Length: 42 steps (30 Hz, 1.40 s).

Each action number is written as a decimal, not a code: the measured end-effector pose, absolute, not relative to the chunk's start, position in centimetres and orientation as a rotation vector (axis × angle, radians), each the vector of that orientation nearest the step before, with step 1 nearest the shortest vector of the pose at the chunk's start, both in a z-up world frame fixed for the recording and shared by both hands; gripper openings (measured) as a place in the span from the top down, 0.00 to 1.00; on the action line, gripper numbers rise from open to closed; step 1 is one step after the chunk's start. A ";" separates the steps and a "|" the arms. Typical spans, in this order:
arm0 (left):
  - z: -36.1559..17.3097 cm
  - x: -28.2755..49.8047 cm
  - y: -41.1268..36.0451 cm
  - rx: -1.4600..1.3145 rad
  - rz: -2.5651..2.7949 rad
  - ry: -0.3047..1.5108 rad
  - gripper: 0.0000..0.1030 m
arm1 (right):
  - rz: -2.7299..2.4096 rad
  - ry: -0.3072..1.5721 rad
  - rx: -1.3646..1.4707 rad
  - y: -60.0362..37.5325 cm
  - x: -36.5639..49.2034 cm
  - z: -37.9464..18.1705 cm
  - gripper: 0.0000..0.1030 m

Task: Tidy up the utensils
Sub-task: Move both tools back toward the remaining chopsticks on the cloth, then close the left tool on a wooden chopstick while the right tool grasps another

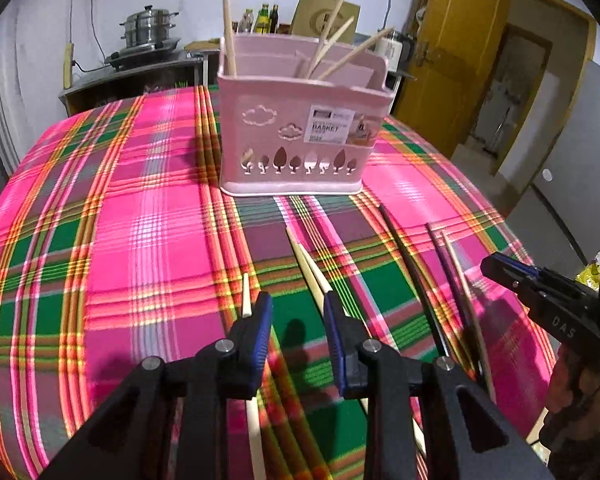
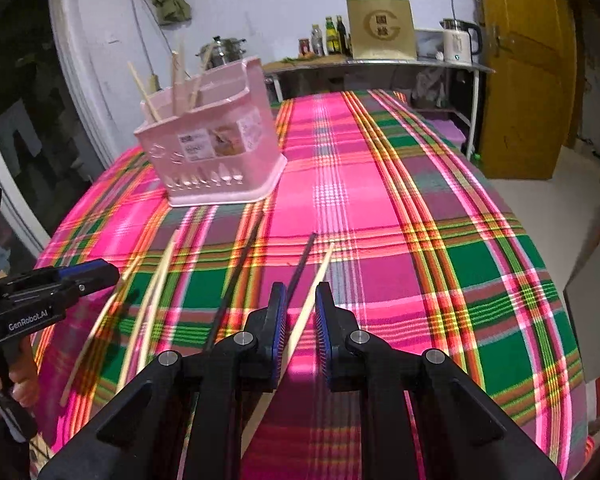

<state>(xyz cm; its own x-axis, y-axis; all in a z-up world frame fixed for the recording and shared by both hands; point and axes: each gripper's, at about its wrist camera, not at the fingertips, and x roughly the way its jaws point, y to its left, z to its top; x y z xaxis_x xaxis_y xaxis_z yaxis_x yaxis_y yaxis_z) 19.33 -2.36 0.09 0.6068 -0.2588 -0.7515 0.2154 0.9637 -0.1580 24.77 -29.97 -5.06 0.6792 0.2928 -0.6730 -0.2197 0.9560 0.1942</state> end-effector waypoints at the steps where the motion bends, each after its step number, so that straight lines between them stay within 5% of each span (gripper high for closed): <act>1: -0.1 19.7 -2.6 -0.049 -0.275 0.885 0.73 | 0.285 0.780 0.102 -30.0 25.1 -5.2 0.85; 42: -1.9 26.3 -5.6 0.120 -0.218 0.973 0.76 | 0.211 0.883 -0.011 -28.9 30.2 -6.8 0.89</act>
